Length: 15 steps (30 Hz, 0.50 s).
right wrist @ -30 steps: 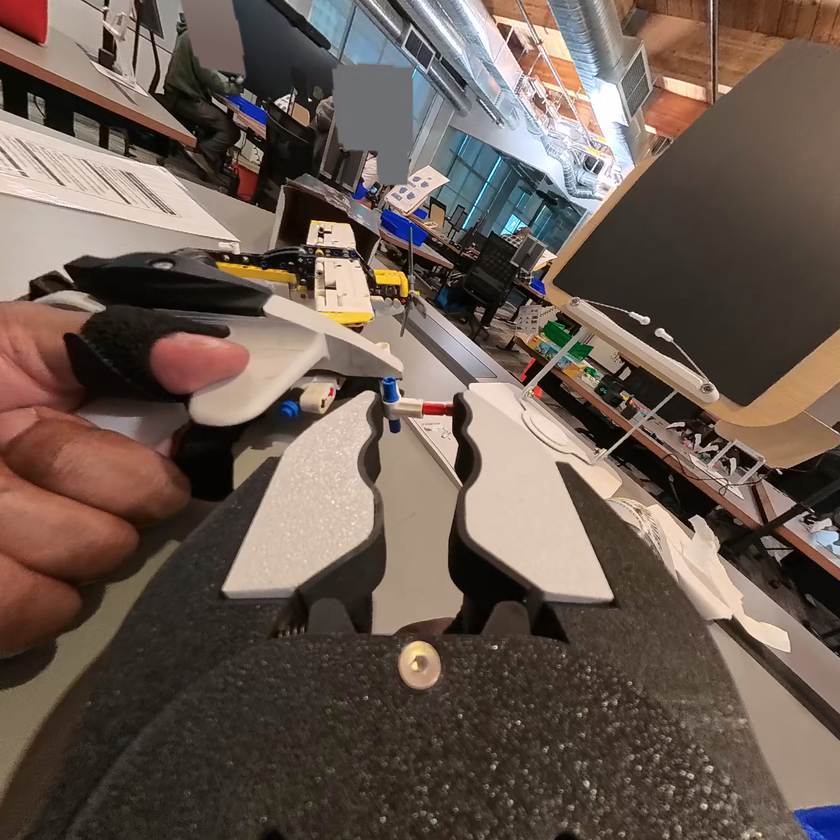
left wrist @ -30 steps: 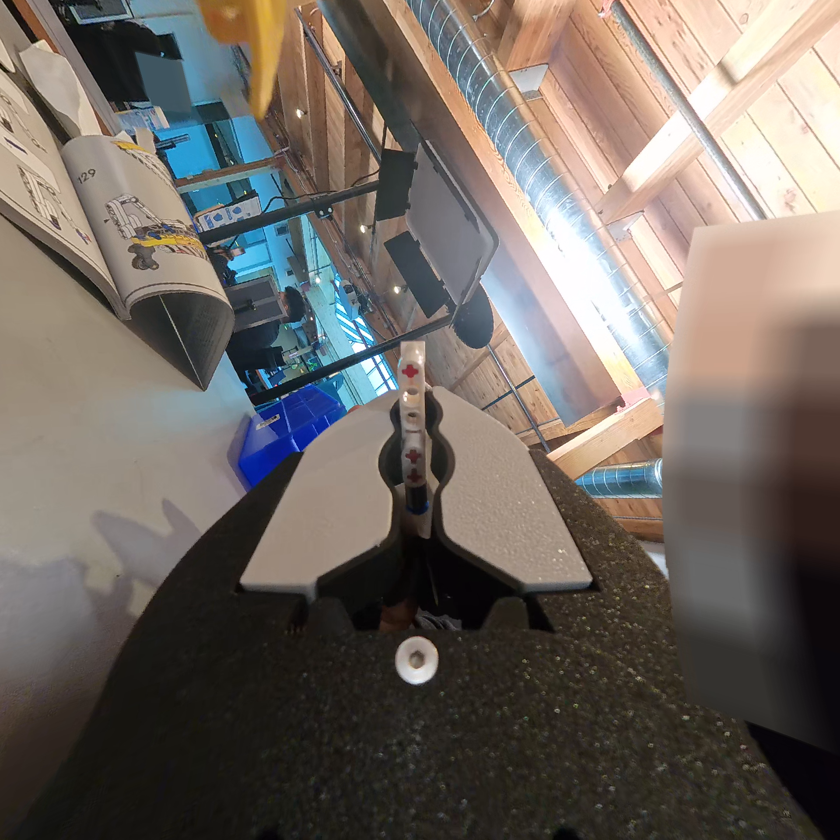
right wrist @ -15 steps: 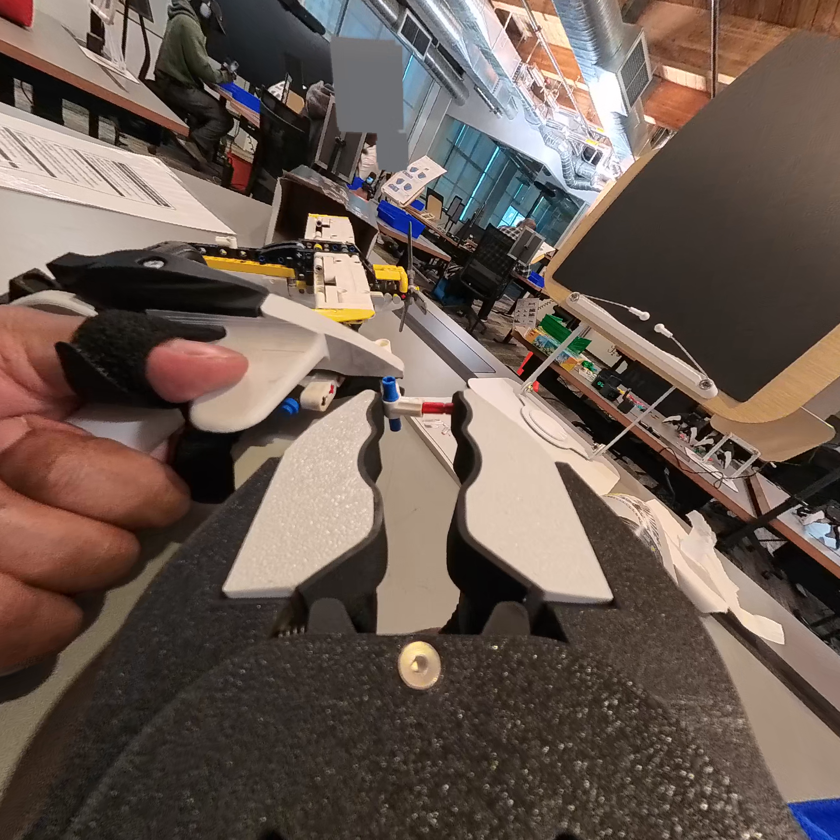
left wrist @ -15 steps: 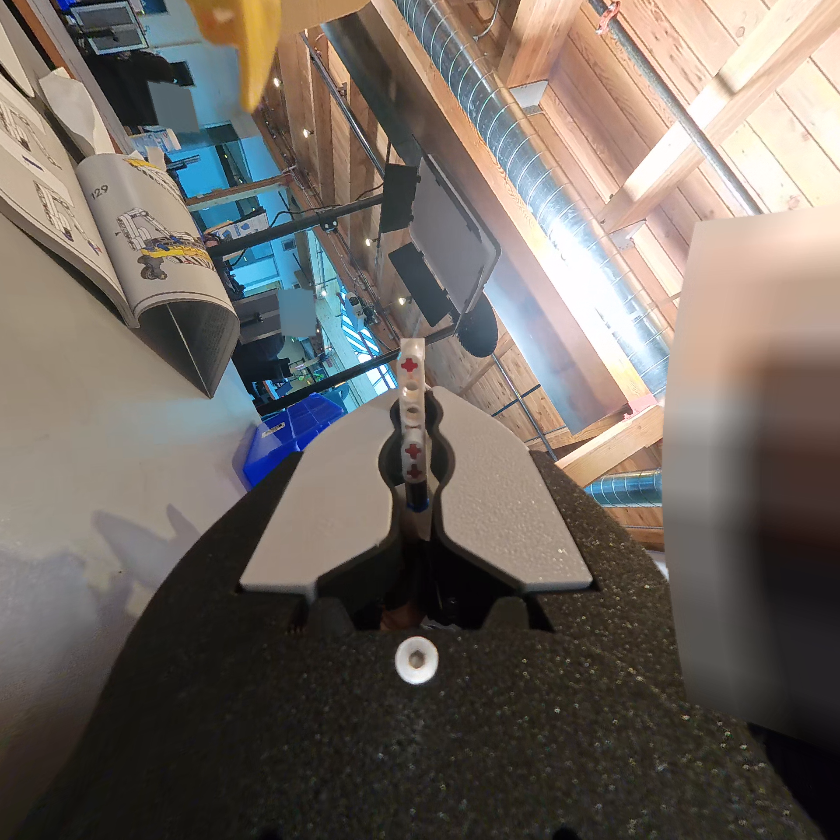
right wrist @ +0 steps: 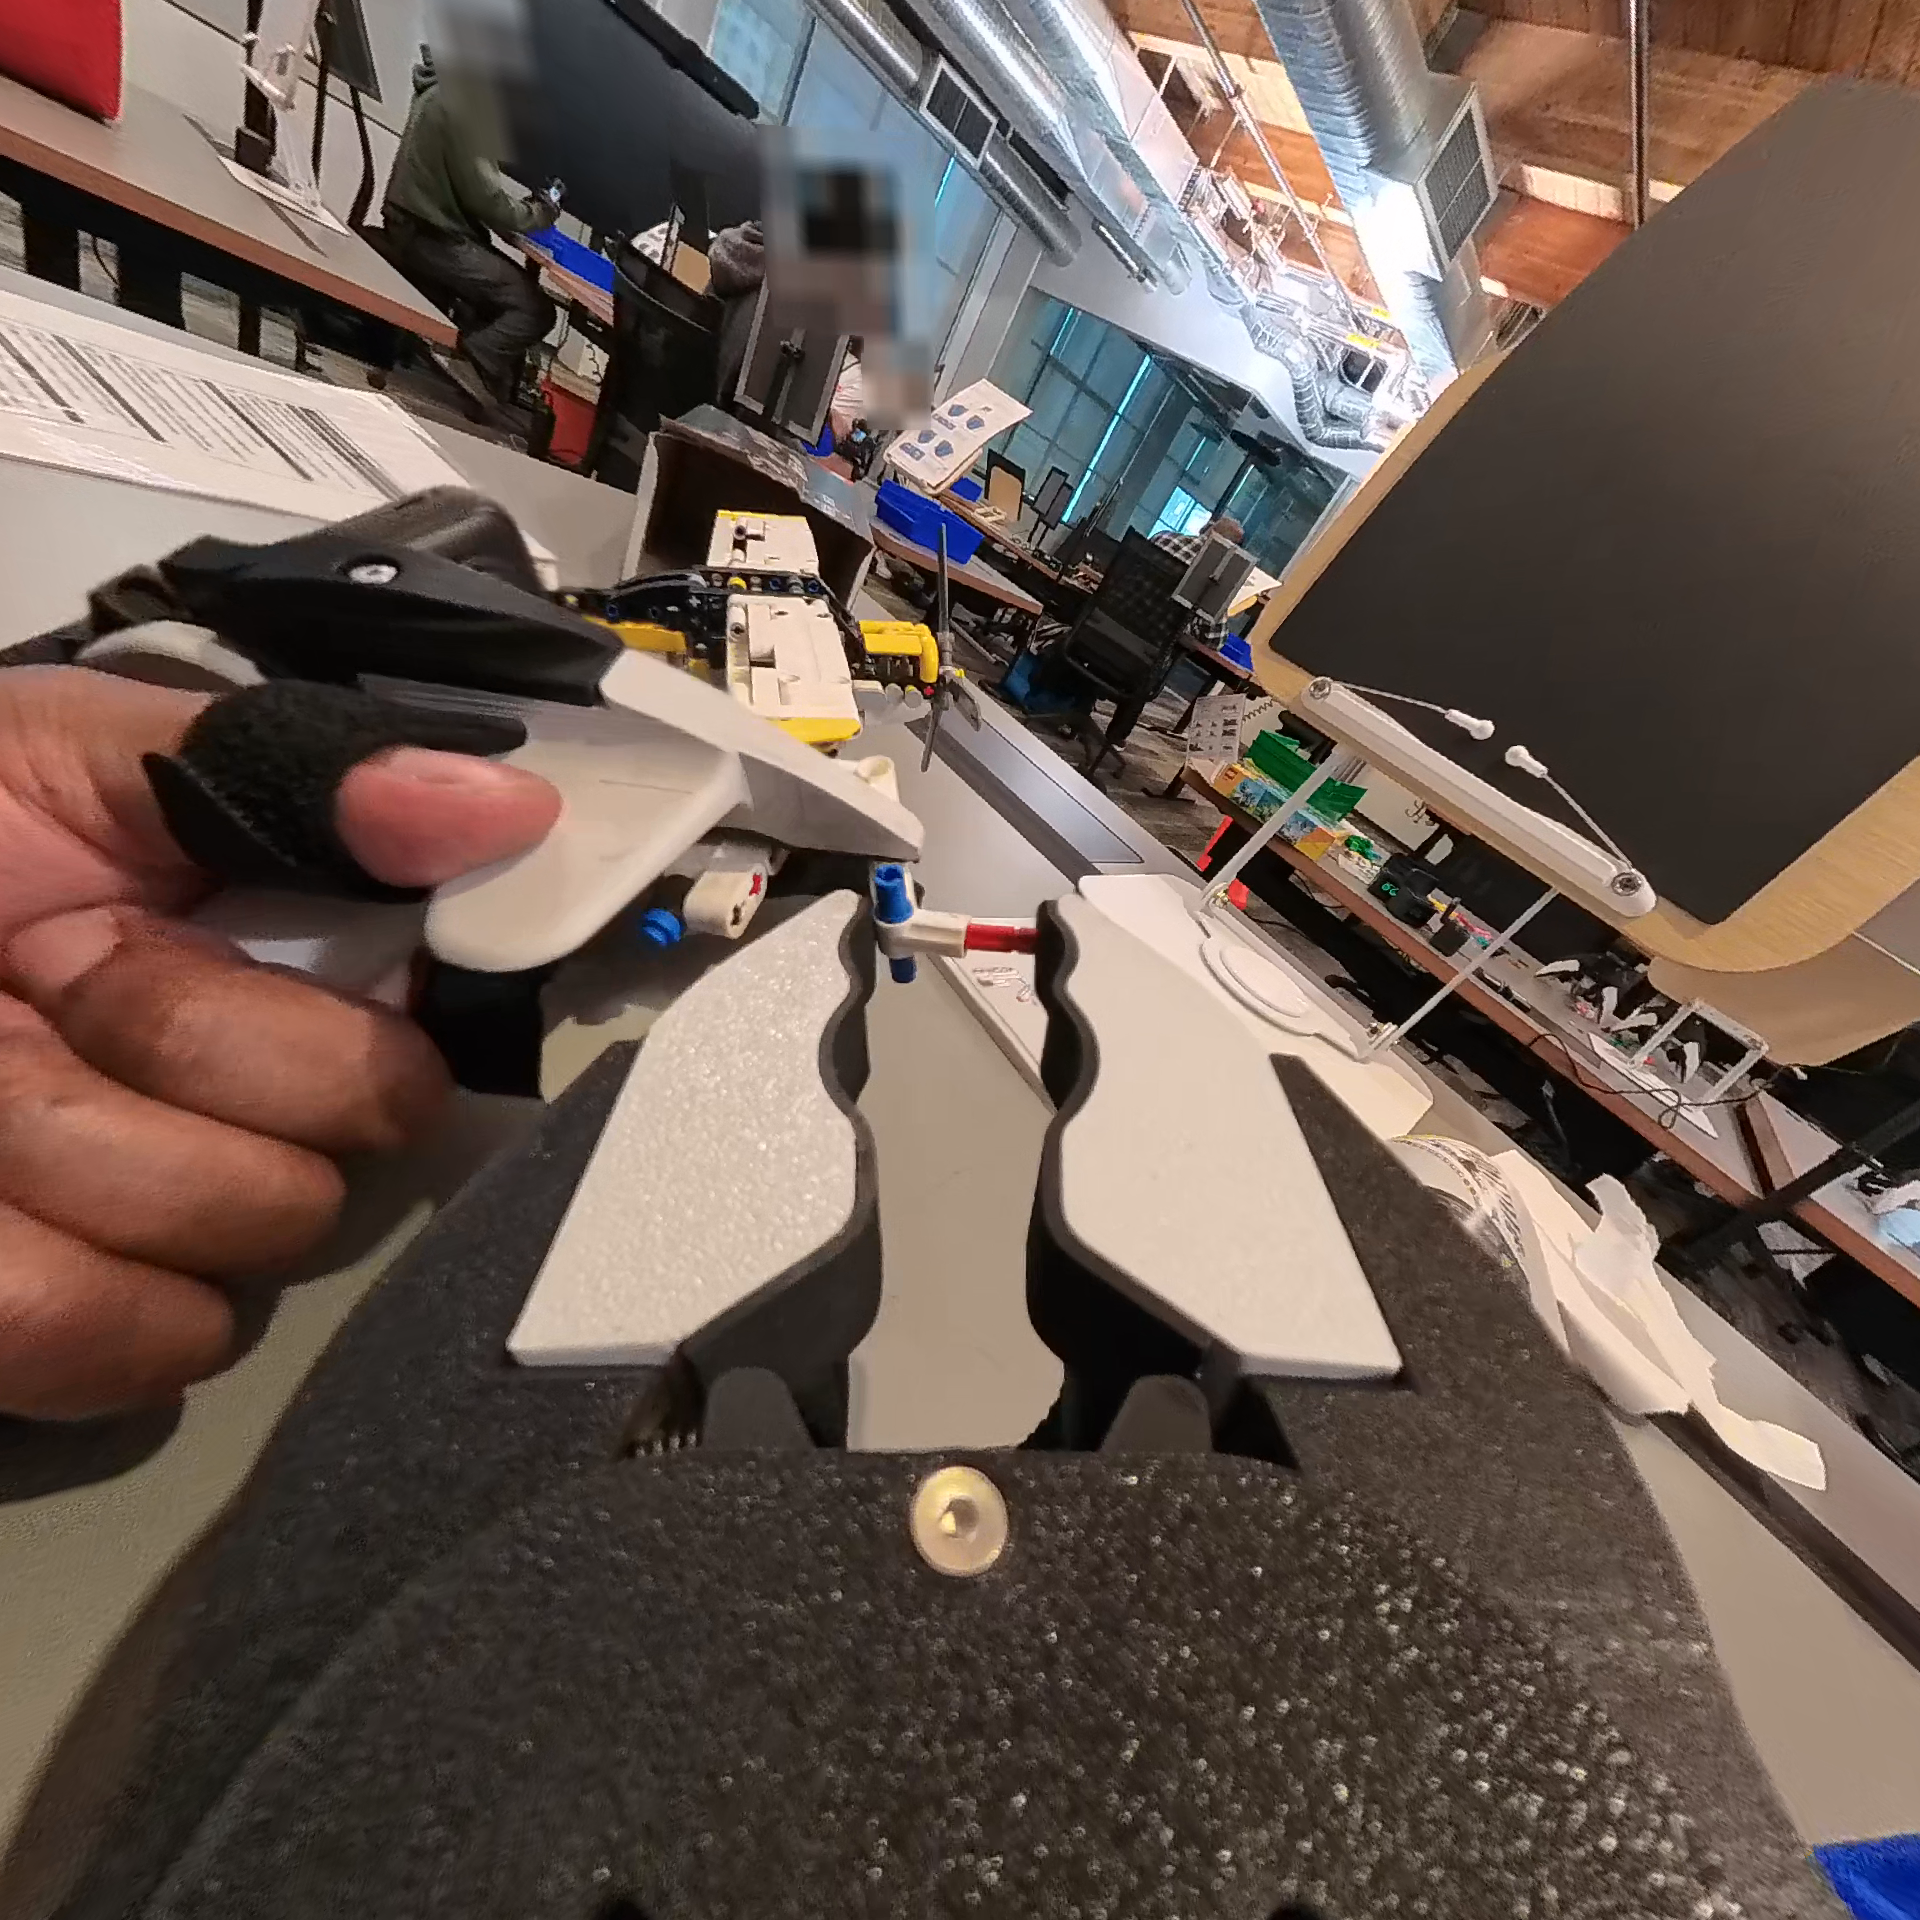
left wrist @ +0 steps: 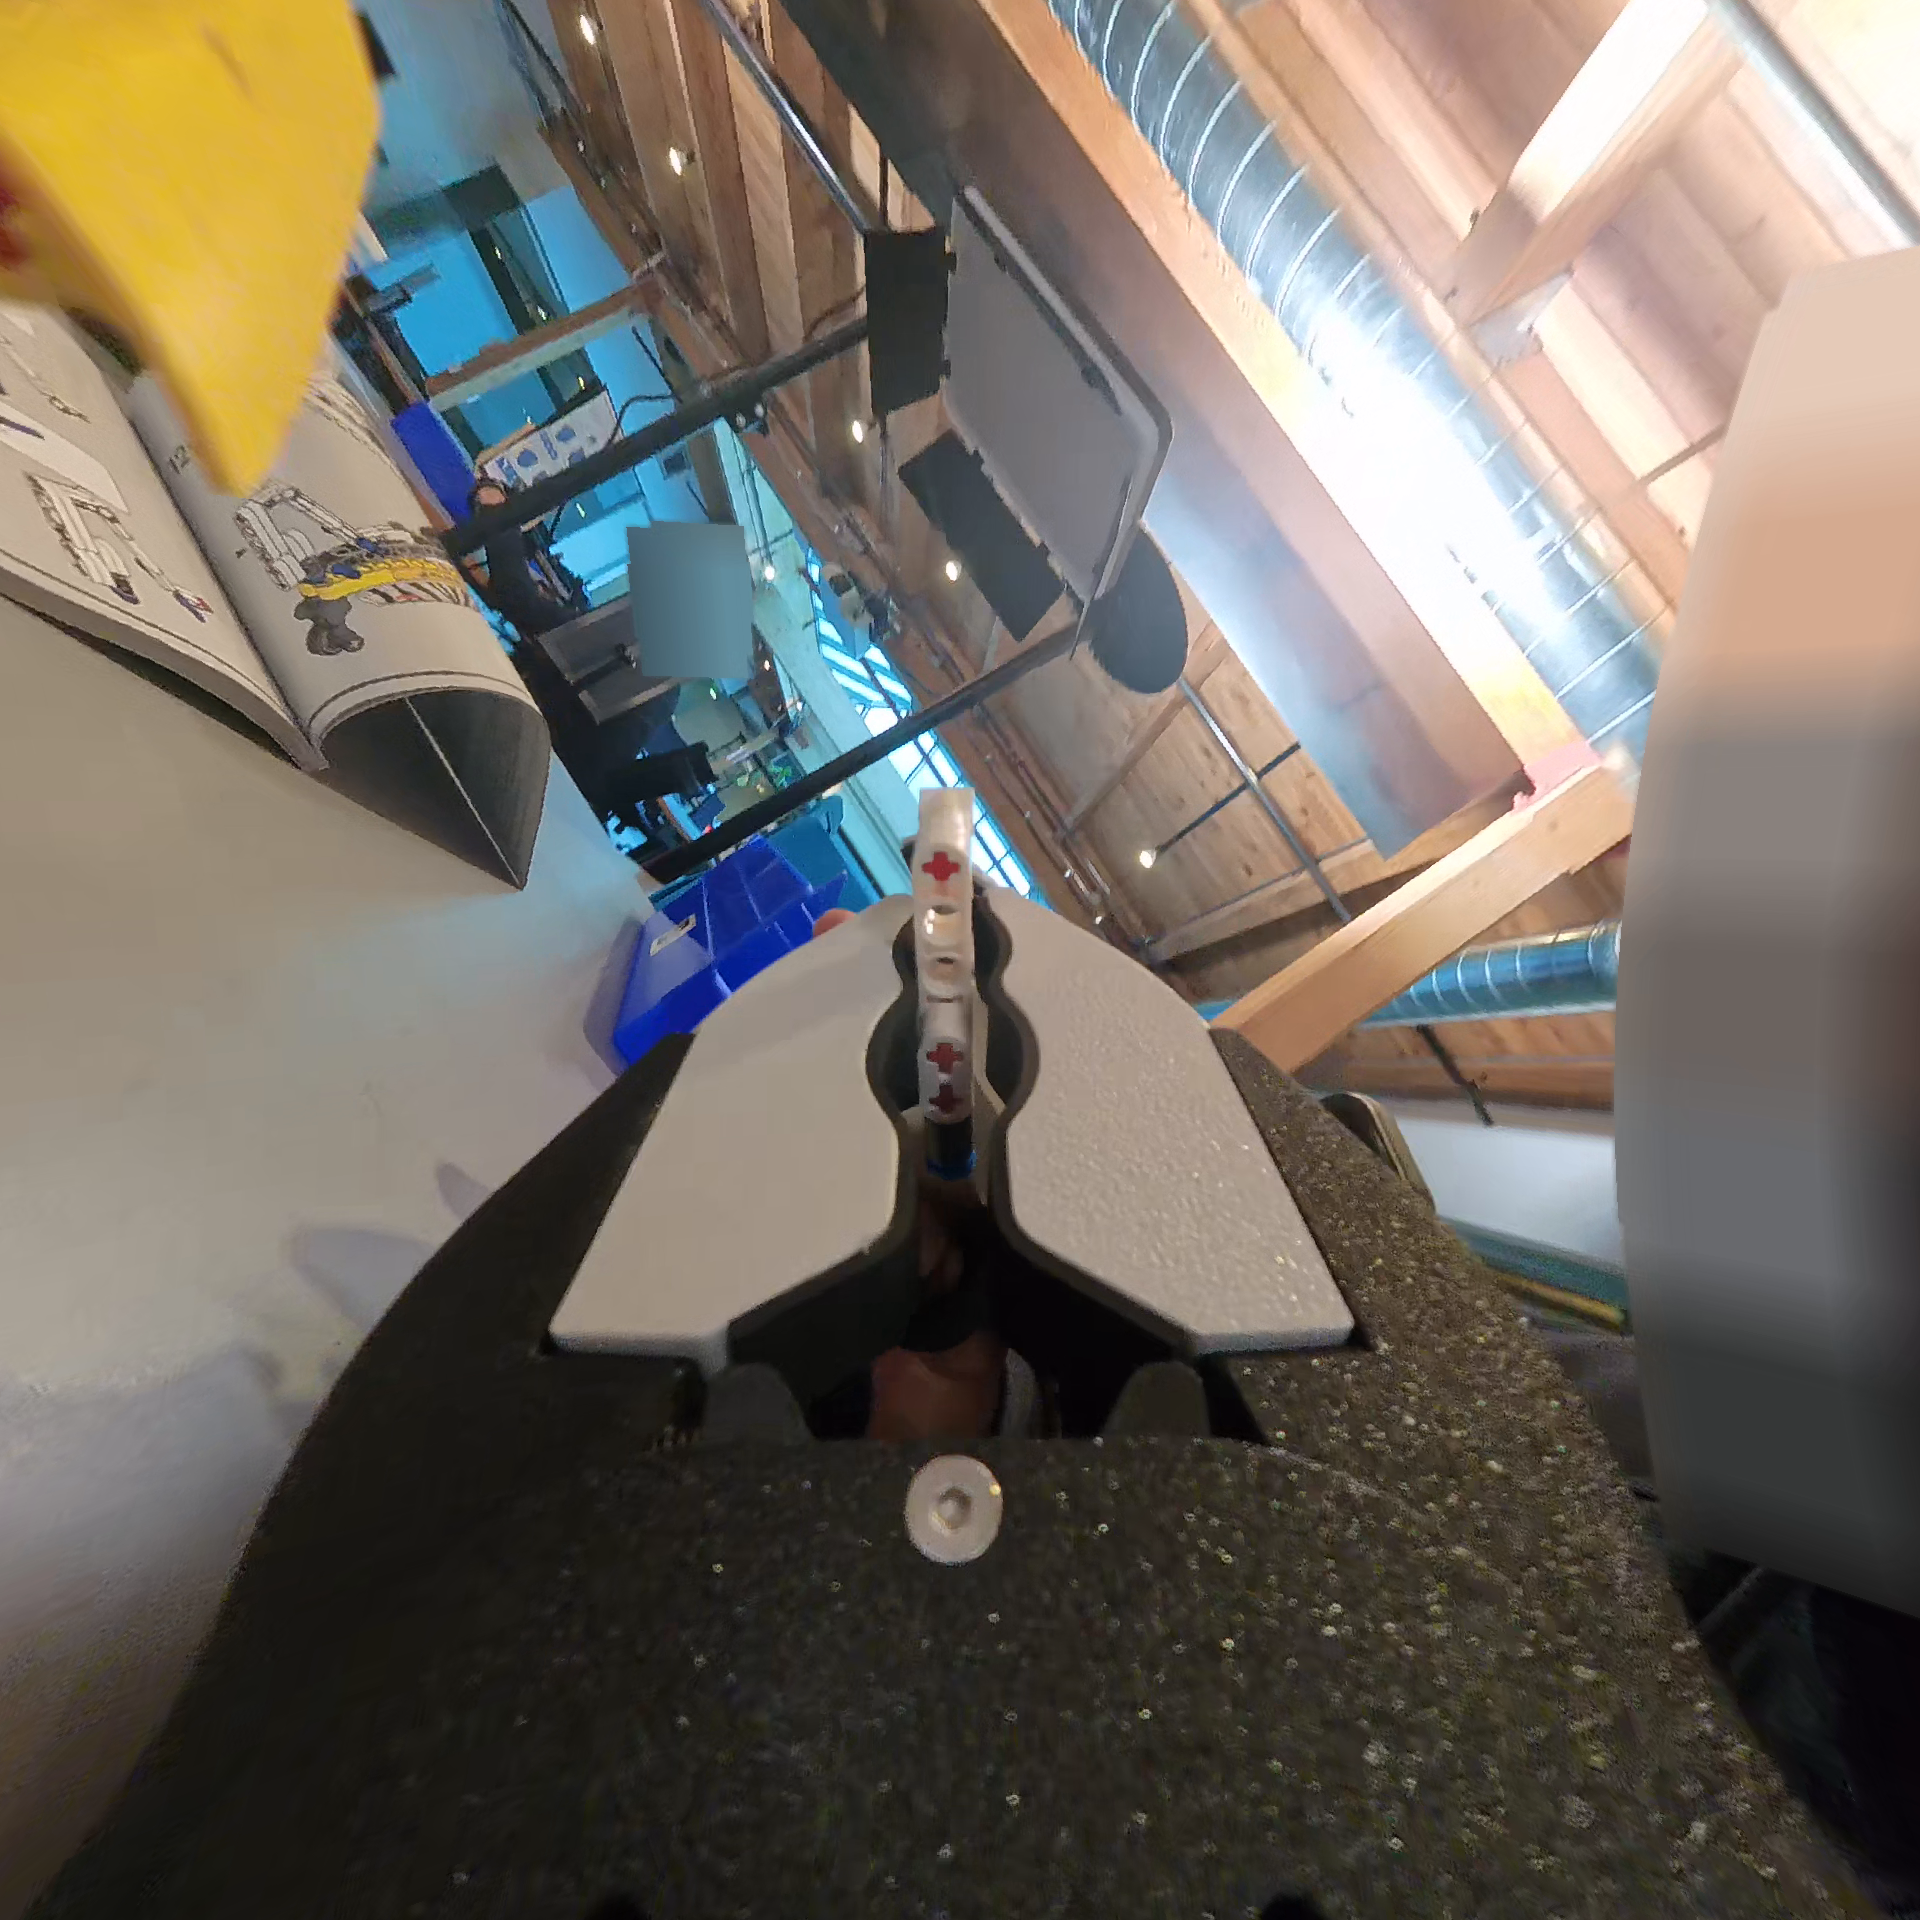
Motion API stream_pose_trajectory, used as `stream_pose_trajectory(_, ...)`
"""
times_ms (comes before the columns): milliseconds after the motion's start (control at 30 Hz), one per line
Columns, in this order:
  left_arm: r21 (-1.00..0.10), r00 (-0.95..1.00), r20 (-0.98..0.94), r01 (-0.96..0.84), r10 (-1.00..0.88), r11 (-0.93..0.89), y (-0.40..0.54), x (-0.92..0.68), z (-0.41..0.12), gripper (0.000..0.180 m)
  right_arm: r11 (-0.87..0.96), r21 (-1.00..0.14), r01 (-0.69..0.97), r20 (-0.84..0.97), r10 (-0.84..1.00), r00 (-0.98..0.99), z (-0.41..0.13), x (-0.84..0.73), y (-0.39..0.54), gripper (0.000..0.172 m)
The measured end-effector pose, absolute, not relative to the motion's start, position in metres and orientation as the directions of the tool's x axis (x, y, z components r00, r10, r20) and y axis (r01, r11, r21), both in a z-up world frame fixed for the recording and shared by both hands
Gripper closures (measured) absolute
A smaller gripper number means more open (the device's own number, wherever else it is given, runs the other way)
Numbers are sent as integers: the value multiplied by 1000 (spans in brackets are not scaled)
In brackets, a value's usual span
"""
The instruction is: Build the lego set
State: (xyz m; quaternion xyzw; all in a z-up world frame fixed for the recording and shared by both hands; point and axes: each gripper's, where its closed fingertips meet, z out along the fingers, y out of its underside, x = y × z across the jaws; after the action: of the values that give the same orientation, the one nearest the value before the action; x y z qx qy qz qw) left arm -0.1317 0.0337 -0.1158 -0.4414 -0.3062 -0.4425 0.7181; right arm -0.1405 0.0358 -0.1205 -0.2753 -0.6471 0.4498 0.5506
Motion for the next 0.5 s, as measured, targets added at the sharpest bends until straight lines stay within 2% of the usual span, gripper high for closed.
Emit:
stream_pose_trajectory(200, -400, 439, 827, 899, -353, 180, 34, -130, -116, 172, 449, -884, -129, 467, 849, -245, -123, -140, 39, 142)
stream_pose_trajectory(500, -490, 546, 785, 836, -292, 246, 27, -147, -111, 172, 434, -900, -36, 432, 880, -199, -132, -151, 65, 137)
